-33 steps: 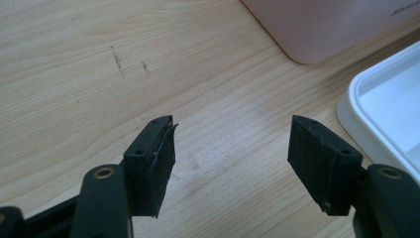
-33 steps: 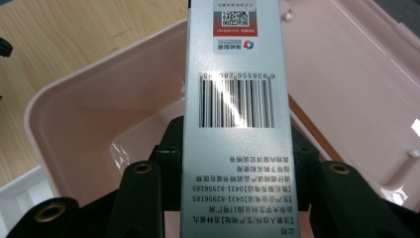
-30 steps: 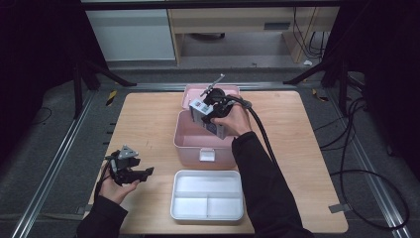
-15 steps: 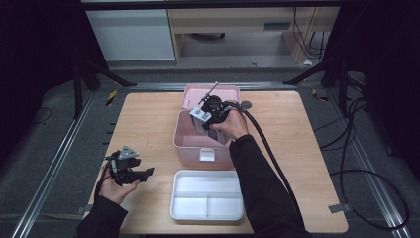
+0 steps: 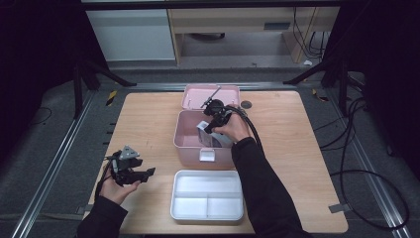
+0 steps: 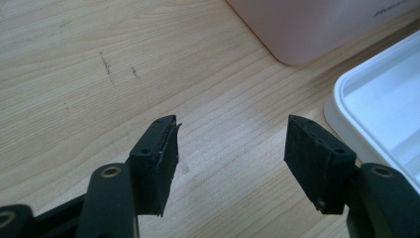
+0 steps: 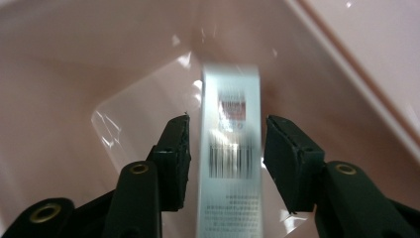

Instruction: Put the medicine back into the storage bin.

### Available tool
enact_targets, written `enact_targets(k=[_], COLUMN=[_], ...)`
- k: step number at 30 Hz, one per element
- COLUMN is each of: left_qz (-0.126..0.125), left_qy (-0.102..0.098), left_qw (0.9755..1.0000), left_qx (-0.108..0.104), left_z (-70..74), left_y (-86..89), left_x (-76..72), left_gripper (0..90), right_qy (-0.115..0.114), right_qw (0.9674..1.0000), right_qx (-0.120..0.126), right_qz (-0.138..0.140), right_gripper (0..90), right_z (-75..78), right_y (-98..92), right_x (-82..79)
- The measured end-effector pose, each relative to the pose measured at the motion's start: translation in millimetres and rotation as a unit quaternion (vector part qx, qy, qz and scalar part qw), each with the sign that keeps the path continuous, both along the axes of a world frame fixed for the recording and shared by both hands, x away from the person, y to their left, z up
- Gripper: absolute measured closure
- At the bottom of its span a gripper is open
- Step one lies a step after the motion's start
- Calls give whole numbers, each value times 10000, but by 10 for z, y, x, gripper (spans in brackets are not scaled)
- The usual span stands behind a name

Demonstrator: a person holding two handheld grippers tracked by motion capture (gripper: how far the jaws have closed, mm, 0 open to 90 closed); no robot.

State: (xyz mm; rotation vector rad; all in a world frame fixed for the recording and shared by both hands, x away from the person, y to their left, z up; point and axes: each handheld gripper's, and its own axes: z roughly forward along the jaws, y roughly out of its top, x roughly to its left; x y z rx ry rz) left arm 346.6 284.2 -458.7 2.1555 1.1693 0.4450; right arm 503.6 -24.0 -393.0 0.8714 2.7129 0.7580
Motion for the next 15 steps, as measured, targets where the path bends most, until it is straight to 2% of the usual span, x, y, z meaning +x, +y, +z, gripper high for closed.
enact_targets(k=[3, 6, 12, 15], left_qz=[-22, -108, -334, -385], left_qy=[-17, -86, -71, -145], left_qw=[10000, 9998, 9994, 9992], left_qx=[-73, -110, -85, -25], left_z=[4, 15, 91, 144], left_y=[2, -7, -84, -109], left_x=[-2, -12, -36, -54], left_gripper=[389, 404, 462, 475], right_qy=[-191, -341, -734, -923], right_qw=[9996, 9981, 9940, 9917], right_qx=[203, 516, 809, 890], right_qz=[16, -7, -71, -85], right_gripper=[531, 514, 481, 474], right_z=[149, 309, 590, 717], right_y=[-50, -148, -403, -554], right_x=[-69, -160, -389, -547])
